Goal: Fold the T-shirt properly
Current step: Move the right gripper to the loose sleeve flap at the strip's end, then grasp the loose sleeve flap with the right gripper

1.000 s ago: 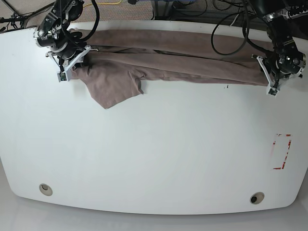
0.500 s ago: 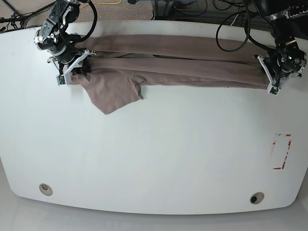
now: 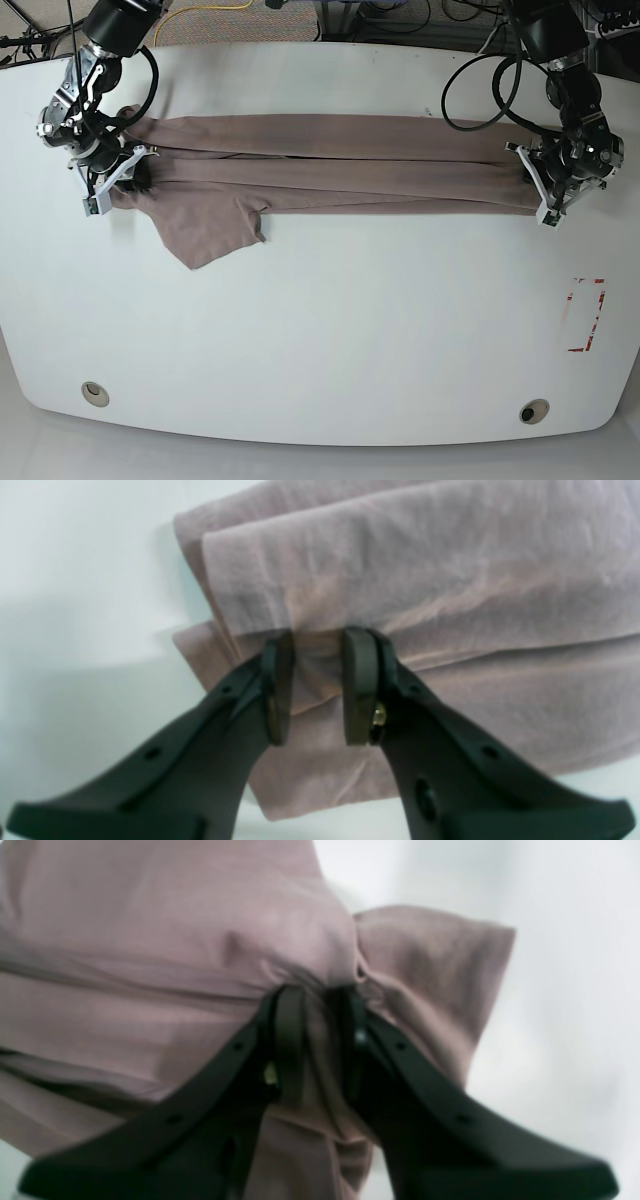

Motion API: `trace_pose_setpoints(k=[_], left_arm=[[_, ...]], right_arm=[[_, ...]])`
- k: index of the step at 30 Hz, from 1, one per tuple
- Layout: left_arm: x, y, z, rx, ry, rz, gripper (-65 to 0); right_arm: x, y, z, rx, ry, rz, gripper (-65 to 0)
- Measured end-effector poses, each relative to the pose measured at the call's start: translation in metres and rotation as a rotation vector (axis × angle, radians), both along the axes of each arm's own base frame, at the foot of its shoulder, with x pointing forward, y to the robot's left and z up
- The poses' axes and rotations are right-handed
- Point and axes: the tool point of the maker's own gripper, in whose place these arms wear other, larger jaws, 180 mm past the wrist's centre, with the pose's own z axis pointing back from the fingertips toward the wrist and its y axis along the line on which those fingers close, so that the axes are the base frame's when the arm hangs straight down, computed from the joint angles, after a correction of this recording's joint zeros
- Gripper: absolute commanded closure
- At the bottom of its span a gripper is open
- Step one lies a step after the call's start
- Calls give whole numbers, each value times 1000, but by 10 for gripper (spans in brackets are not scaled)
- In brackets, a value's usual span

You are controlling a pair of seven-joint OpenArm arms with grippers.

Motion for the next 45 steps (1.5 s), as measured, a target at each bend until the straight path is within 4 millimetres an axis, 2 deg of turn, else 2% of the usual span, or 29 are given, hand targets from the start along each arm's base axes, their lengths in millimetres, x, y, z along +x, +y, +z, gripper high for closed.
trace_pose_setpoints(k=[3, 5, 8, 9, 10, 11, 15, 19, 26, 30, 37, 45], left_arm=[[4, -6, 1, -15, 1, -1, -151], [5, -7, 1, -14, 9, -4, -151], [5, -10, 0, -16, 18, 2, -151], [6, -11, 0, -18, 17, 4, -151], [5, -11, -1, -16, 18, 5, -151], [5, -12, -1, -14, 17, 9, -151], [5, -12, -1, -14, 18, 9, -151], [5, -16, -2, -21, 17, 11, -151], [5, -16, -2, -19, 16, 14, -151], [5, -16, -2, -20, 15, 13, -151], [5, -16, -2, -19, 15, 13, -151], [5, -16, -2, -19, 15, 13, -151]], right_arm=[[5, -10, 6, -37, 10, 3, -136], [7, -15, 12, -71, 20, 7, -174], [8, -26, 23, -139, 50, -4, -271], [10, -27, 27, -151, 54, -8, -322], [12, -28, 33, -162, 45, -7, -335], [17, -29, 41, -175, 23, -7, -377], [34, -27, 58, -186, -27, -5, -450], [48, -19, 61, -161, -51, -8, -453], [74, 5, 47, -93, -20, 53, -453], [93, 23, 46, -53, -66, 88, -453], [107, 45, 27, 15, -40, 129, -453], [121, 56, 12, 124, -78, 95, -453]])
